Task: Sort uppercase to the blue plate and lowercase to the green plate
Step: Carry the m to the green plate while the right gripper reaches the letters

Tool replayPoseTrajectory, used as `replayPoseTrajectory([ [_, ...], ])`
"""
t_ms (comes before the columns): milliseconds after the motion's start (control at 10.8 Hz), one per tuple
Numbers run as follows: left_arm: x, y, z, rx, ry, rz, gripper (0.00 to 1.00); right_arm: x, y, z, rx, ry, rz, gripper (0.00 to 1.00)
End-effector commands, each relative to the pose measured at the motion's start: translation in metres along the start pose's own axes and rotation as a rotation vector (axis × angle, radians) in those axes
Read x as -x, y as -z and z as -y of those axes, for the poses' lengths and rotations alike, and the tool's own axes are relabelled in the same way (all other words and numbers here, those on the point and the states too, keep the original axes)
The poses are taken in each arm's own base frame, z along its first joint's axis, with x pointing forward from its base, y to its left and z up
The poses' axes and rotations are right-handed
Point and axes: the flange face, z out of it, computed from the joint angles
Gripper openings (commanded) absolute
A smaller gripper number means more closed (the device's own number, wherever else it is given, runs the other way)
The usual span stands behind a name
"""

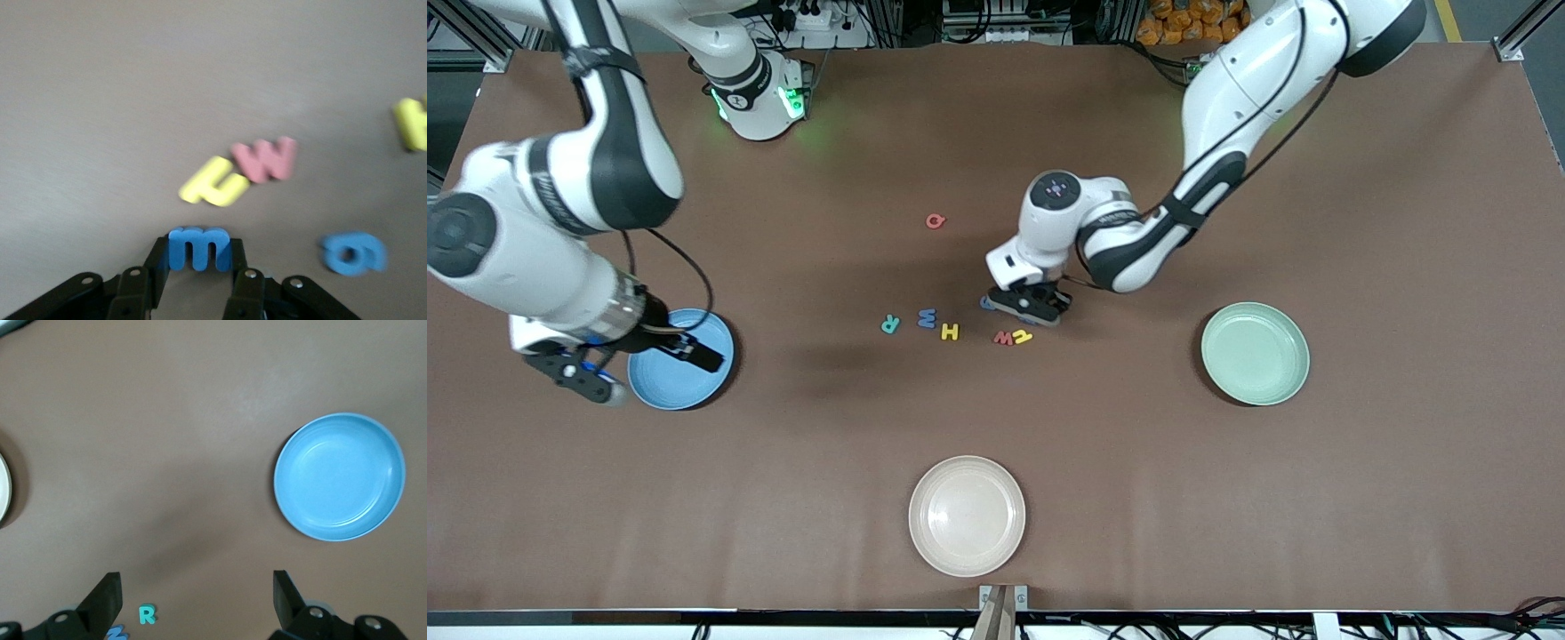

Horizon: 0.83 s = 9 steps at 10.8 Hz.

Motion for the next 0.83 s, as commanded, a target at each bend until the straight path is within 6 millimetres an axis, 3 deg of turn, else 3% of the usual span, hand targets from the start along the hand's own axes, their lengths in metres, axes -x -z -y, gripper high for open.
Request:
replayPoseTrajectory([
  [0, -0.015, 0.010, 0.035, -0.074, -0.012, 0.009, 0.16, 0.011, -0.027, 0.023, 0.003, -0.062, 0.021, 1.00],
  [185, -0.025, 0.024, 0.063, -0.126, -0.005, 0.038, 0.11, 0.032, -0.051, 0.039, 0.005, -0.093, 0.023, 1.00],
  [370, -0.038, 0.055, 0.085, -0.143, -0.006, 0.079, 0.06, 0.065, -0.085, 0.062, -0.023, -0.157, -0.008, 1.00],
  [554, -0.054, 0.092, 0.136, -0.135, -0.005, 0.118, 0.02, 0.101, -0.123, 0.079, -0.004, -0.160, 0.006, 1.00],
  [739, -0.060, 0.115, 0.179, -0.146, 0.018, 0.137, 0.00, 0.124, -0.153, 0.094, 0.036, -0.180, 0.031, 1.00],
])
